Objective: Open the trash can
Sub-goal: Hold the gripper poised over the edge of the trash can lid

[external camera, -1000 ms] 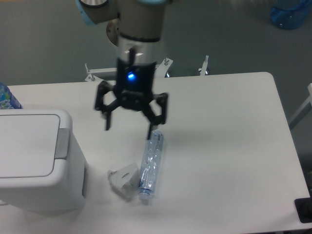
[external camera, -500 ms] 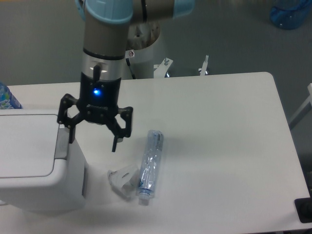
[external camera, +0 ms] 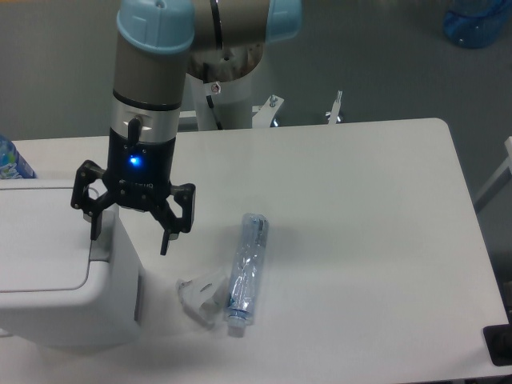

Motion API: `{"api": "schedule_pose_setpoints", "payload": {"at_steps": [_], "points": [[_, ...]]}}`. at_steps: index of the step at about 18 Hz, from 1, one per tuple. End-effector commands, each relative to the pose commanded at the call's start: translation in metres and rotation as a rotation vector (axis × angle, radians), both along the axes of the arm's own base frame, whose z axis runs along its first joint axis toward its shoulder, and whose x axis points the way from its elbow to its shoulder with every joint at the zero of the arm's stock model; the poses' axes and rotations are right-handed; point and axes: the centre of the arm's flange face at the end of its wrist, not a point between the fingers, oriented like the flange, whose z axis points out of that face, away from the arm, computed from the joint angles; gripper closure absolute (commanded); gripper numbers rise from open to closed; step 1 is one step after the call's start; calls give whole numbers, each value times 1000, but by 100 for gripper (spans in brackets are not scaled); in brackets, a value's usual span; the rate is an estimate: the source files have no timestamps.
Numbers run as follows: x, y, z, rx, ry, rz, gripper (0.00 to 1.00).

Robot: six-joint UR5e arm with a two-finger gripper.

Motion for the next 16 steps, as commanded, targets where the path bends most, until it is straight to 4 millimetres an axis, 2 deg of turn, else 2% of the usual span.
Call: {"api": "schedule_pose_setpoints", "payload": {"at_steps": [16], "points": [[-2,2,-4,0,15,-8,0]]}}
